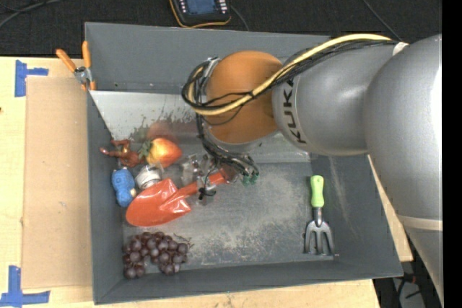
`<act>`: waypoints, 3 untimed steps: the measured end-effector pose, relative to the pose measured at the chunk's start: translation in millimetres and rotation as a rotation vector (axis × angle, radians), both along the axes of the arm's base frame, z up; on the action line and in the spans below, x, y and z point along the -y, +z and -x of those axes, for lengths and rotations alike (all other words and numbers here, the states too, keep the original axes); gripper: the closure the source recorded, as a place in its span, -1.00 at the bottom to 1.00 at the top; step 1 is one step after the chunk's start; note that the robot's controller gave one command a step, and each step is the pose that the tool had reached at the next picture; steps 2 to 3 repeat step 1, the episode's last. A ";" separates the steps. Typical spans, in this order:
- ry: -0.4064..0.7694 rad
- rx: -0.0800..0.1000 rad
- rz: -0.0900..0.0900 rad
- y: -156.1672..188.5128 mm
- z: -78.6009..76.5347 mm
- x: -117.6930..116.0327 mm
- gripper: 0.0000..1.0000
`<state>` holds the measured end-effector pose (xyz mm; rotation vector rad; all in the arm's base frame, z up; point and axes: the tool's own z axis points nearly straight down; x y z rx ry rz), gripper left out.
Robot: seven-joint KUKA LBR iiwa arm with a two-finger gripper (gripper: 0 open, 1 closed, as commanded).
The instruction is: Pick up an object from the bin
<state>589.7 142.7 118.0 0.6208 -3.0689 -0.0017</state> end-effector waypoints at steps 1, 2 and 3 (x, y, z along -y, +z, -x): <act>-0.001 -0.003 0.000 26.1 0.8 -0.4 1.00; -0.001 -0.003 0.000 26.1 0.8 -0.4 1.00; -0.001 -0.003 0.000 26.1 0.8 -0.4 1.00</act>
Offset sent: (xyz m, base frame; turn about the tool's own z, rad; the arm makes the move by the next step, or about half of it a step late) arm -0.0009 0.0003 0.0537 0.0006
